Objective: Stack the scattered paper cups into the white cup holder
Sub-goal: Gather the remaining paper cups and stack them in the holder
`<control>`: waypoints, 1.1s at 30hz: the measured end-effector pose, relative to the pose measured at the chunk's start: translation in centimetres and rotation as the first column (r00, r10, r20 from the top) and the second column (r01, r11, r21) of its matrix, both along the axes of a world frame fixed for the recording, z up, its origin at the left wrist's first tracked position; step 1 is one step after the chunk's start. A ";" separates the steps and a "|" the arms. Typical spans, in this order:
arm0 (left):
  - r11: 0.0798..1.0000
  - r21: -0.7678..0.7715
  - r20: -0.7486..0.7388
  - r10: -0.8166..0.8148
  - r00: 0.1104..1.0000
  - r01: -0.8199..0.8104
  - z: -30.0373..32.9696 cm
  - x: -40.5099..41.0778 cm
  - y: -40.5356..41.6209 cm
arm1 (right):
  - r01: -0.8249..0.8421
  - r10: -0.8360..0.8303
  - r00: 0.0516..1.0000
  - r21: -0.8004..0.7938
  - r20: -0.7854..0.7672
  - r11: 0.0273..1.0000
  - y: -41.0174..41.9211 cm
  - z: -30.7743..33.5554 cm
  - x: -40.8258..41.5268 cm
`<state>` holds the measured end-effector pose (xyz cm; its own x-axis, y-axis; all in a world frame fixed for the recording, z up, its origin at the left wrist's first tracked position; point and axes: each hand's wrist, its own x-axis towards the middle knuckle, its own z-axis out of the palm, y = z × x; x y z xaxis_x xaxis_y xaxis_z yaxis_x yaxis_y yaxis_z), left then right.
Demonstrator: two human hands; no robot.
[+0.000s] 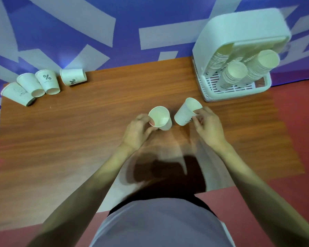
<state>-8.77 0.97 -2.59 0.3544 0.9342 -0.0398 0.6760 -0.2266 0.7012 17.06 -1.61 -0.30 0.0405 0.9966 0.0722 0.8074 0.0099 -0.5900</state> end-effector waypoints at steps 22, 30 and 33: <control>0.961 0.278 0.166 -0.053 0.985 0.005 6.6 18.0 9.5 | 0.129 -0.176 0.982 0.437 0.069 0.890 8.7 -1.3 17.9; 0.949 0.314 0.180 -0.047 0.983 -0.012 8.0 20.8 11.7 | 0.093 -0.126 0.979 0.196 0.163 0.976 10.1 -2.1 17.7; 0.948 0.317 0.161 -0.080 0.984 0.025 8.3 22.3 12.2 | 0.079 -0.098 0.985 0.134 0.144 0.988 10.6 -2.2 17.7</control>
